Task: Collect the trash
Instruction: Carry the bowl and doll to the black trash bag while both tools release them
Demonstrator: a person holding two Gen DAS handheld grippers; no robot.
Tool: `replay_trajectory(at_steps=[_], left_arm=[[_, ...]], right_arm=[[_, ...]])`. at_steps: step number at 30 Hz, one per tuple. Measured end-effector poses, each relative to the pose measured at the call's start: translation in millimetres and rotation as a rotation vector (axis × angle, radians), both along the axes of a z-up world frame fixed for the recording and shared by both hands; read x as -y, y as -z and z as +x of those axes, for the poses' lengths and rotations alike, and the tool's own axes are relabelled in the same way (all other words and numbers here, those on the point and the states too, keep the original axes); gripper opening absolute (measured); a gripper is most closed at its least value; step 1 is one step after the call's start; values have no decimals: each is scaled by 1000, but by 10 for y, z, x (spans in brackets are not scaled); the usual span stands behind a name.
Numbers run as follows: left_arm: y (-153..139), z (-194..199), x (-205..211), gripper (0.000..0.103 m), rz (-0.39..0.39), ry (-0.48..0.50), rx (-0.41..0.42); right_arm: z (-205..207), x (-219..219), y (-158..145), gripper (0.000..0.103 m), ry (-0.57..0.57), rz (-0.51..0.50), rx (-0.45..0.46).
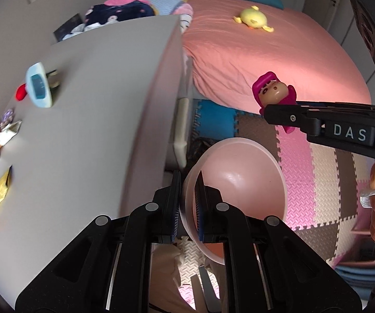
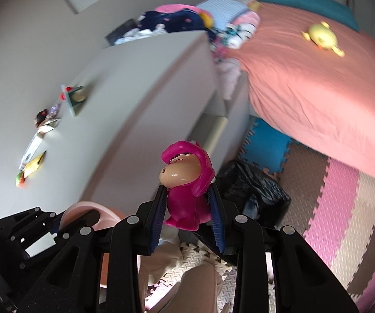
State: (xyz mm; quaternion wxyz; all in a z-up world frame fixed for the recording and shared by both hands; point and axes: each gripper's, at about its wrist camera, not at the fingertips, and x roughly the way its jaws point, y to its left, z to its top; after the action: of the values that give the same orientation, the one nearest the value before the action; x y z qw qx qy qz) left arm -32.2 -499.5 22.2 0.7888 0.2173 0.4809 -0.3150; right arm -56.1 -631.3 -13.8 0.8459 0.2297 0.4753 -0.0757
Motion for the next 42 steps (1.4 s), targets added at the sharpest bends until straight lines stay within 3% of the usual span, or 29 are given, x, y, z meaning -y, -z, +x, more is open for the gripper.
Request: replay_trajectory(at_steps=[5,6,7,8,10,16,29,42], left_arm=[[140,-32,216,11,18,27,-24],[157,-22,245,13,11,33,-35],[176,3,263,32,9,35,-47],[189,20,270,88,12,23,-52],[144,16,250,97,-10,4,6],[128,87,164,97,-20,-12,18],[-30,155,-90,97,-31,-22,37],[-232,642,-996,97,-33,-126,79]], right_arm=[[-68,180,119,34,33,14,-22],[-79,213,142,41,47,12,-29],[-81,248,160,68,61,12,-37],[-100,295,182,79,93,8,-52],[-159,386,189,84,140,5,-51],[-228,484,216,84,165,35,-43],[-68,213,130,84,109,38,-36],[603,-602,-188,84,-60,15,-9]])
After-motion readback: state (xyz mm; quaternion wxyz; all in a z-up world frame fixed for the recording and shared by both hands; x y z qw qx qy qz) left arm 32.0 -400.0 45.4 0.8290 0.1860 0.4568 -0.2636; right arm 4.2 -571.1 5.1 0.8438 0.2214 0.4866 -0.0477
